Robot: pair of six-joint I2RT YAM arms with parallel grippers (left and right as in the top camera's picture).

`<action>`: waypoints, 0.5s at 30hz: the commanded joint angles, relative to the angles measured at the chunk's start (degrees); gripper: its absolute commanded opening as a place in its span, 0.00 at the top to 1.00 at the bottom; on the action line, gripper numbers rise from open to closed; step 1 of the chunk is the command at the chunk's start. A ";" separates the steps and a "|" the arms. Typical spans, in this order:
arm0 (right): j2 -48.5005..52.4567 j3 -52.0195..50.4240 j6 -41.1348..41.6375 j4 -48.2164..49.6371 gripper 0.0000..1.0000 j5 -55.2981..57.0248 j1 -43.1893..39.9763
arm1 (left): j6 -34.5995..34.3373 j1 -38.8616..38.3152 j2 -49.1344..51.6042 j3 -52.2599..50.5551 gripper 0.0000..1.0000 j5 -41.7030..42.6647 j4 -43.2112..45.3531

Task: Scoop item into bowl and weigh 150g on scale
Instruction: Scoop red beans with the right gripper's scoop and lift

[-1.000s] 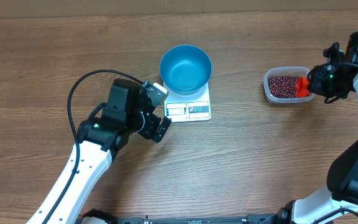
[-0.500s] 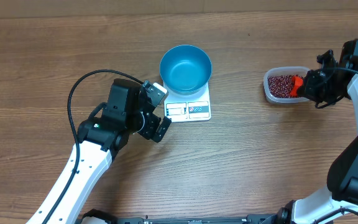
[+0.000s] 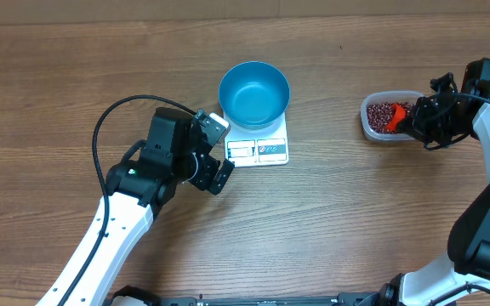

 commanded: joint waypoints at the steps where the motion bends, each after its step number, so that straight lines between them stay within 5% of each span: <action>1: 0.00 -0.85 3.58 0.17 0.96 -2.97 0.20 | -0.66 0.31 0.31 -0.31 0.00 -0.35 0.20; 15: 0.02 -6.75 12.87 6.71 0.96 -4.17 -0.55 | -0.66 0.31 0.31 -0.31 0.00 -0.37 0.20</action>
